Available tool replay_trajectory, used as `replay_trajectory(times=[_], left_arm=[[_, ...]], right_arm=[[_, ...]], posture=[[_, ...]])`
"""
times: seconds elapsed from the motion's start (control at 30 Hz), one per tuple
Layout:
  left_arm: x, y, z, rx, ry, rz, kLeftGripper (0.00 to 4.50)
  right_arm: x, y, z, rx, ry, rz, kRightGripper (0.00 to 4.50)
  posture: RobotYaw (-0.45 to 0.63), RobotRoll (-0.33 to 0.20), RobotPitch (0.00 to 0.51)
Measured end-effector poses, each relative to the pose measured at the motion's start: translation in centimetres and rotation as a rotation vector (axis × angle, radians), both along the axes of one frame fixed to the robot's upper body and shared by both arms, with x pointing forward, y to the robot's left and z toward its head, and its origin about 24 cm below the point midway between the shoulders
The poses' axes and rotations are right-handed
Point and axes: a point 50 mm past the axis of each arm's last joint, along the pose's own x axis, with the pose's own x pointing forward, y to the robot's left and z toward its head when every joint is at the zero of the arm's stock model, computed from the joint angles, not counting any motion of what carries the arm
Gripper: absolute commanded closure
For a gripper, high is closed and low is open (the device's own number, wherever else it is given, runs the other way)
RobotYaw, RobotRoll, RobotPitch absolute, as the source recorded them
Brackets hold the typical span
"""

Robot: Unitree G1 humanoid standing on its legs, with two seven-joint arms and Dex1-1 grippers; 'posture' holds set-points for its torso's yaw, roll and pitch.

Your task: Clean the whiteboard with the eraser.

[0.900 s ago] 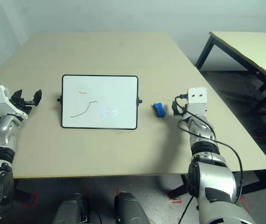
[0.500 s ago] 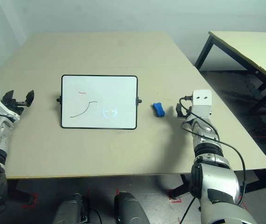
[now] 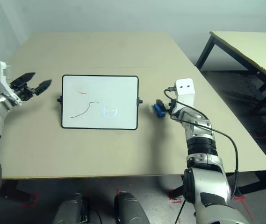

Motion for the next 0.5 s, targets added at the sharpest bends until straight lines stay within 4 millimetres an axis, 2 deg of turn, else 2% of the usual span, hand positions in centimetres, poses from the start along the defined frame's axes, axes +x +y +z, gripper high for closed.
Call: replay_trajectory(times=[0.27, 0.37, 0.5], left_arm=[[-0.3, -3.2, 0.2, 0.076, 0.004, -0.140, 0.00], [-0.5, -3.8, -0.3, 0.097, 0.033, -0.172, 0.00], [-0.6, -4.0, -0.3, 0.099, 0.044, -0.177, 0.00]], right_arm=[[-0.5, 0.5, -1.3, -0.031, 0.080, -0.013, 0.02], [-0.5, 0.9, -1.6, -0.021, 0.095, -0.010, 0.62], [-0.4, 1.3, -1.7, -0.008, 0.110, -0.007, 1.92]], posture=[[-0.09, 0.000, 0.025], [-0.09, 0.000, 0.023], [-0.09, 0.000, 0.018]])
